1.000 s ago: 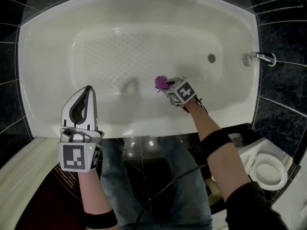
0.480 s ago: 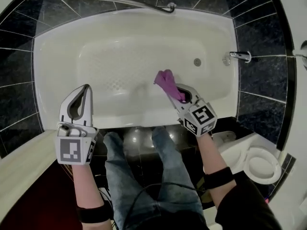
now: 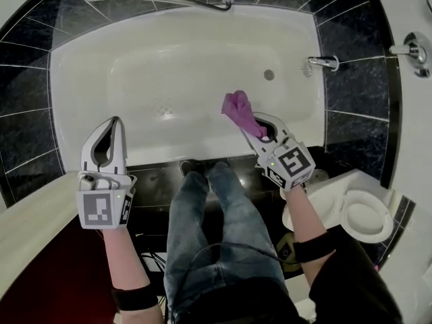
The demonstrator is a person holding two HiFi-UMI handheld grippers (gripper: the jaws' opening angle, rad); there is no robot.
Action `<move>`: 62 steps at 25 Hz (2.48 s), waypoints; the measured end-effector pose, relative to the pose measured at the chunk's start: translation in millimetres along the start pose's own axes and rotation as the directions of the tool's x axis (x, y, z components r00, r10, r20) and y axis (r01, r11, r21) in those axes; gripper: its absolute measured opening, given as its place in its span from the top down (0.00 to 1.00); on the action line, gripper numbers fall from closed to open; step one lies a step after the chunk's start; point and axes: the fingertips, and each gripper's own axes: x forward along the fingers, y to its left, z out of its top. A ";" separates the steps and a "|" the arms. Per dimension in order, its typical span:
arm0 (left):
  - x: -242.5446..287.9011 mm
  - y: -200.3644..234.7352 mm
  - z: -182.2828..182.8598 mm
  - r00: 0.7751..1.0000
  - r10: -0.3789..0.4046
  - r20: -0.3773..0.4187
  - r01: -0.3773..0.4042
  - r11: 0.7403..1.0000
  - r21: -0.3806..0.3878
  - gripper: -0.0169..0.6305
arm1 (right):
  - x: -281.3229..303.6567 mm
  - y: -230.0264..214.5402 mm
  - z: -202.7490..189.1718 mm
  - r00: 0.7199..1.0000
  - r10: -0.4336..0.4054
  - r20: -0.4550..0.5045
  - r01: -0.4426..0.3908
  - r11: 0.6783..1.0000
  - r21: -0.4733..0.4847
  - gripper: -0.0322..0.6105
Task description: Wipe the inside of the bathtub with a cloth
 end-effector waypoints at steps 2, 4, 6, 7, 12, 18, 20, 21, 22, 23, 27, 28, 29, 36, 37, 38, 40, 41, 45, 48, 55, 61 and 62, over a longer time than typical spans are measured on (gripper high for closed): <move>-5.7 3.9 -1.4 1.000 -0.012 0.005 0.013 1.000 -0.014 0.97 | -4.2 3.8 -1.4 0.999 -0.034 -0.003 0.034 0.999 0.004 0.82; -6.8 9.8 -2.0 1.000 -0.020 0.011 0.020 1.000 -0.017 0.97 | -4.4 8.4 0.8 0.998 -0.064 -0.001 0.064 0.998 0.020 0.81; -4.5 14.9 3.8 0.999 -0.027 0.032 0.027 1.000 -0.013 0.97 | -2.1 10.6 4.2 0.996 -0.092 0.006 0.092 0.995 0.034 0.81; -6.3 16.0 7.2 0.999 -0.029 0.042 0.030 0.999 -0.016 0.97 | -1.8 13.6 5.6 0.995 -0.100 0.006 0.099 0.994 0.034 0.81; -14.6 17.7 17.2 0.996 -0.060 0.068 0.060 0.998 -0.002 0.97 | -2.2 28.0 20.2 0.994 -0.109 0.012 0.109 0.994 0.026 0.81; -12.0 12.8 16.7 0.992 -0.091 0.088 0.092 0.996 -0.002 0.97 | -8.1 26.2 26.6 0.992 -0.130 0.004 0.130 0.991 -0.011 0.81; -10.8 8.2 16.0 0.992 -0.095 0.088 0.096 0.995 -0.004 0.97 | -12.8 25.5 23.5 0.991 -0.133 -0.012 0.132 0.991 -0.004 0.81; -10.2 6.5 15.3 0.992 -0.093 0.089 0.095 0.995 -0.009 0.97 | -14.7 23.4 20.0 0.991 -0.135 -0.018 0.135 0.991 -0.003 0.81; -9.5 5.8 14.1 0.992 -0.089 0.087 0.091 0.996 -0.015 0.97 | -15.7 20.3 16.1 0.990 -0.137 -0.024 0.137 0.991 -0.006 0.81; -8.9 6.0 12.3 0.993 -0.084 0.084 0.086 0.996 -0.019 0.97 | -15.5 16.9 12.4 0.990 -0.138 -0.028 0.138 0.990 -0.010 0.81; -5.9 7.6 5.2 0.997 -0.035 0.066 0.037 0.999 -0.035 0.97 | -9.5 2.9 3.4 0.993 -0.109 -0.043 0.108 0.994 -0.012 0.81; -5.1 6.4 4.1 0.998 -0.020 0.063 0.023 0.999 -0.045 0.97 | -9.4 -1.0 0.6 0.994 -0.098 -0.047 0.097 0.995 -0.012 0.81; -3.7 4.8 3.2 0.998 -0.007 0.061 0.010 0.998 -0.056 0.97 | -9.2 -5.3 -1.7 0.995 -0.087 -0.048 0.086 0.996 -0.015 0.81; 24.0 -28.9 -12.9 0.997 0.079 0.014 -0.078 0.993 -0.092 0.97 | -9.4 -52.3 -19.7 0.999 -0.008 -0.045 0.007 0.999 -0.032 0.81; 28.8 -35.2 -15.1 0.996 0.090 0.010 -0.089 0.991 -0.096 0.97 | -11.6 -60.6 -24.1 0.999 -0.002 -0.049 0.001 0.999 -0.033 0.81; 32.7 -40.9 -17.6 0.995 0.102 0.006 -0.101 0.990 -0.099 0.97 | -13.4 -68.1 -27.7 0.999 0.006 -0.051 -0.008 0.999 -0.038 0.81; 38.0 -51.6 -23.9 0.992 0.127 -0.005 -0.127 0.987 -0.101 0.97 | -16.4 -79.9 -34.5 0.998 0.033 -0.055 -0.036 0.998 -0.042 0.81; 41.1 -56.7 -27.0 0.990 0.137 -0.011 -0.138 0.985 -0.100 0.97 | -17.4 -85.5 -38.2 0.997 0.050 -0.056 -0.052 0.998 -0.040 0.81; 59.0 -75.4 -36.6 0.989 0.148 -0.011 -0.149 0.983 -0.105 0.97 | -17.2 -106.1 -58.5 0.992 0.094 -0.083 -0.099 0.993 -0.061 0.81; 65.0 -83.9 -53.3 0.990 0.138 -0.014 -0.139 0.985 -0.106 0.97 | -5.0 -109.8 -75.8 0.988 0.117 -0.105 -0.126 0.988 -0.087 0.81; 89.0 -90.9 -110.9 0.997 0.075 -0.026 -0.077 0.993 -0.085 0.97 | 37.6 -121.0 -121.4 0.992 0.077 -0.098 -0.086 0.992 -0.094 0.81; 91.8 -83.3 -124.0 0.995 0.092 -0.036 -0.094 0.992 -0.078 0.97 | 68.5 -118.0 -124.1 0.995 0.080 -0.057 -0.084 0.994 -0.067 0.81; 91.5 -82.7 -124.1 0.994 0.100 -0.039 -0.103 0.992 -0.073 0.97 | 71.4 -114.9 -121.1 0.994 0.091 -0.056 -0.094 0.994 -0.061 0.81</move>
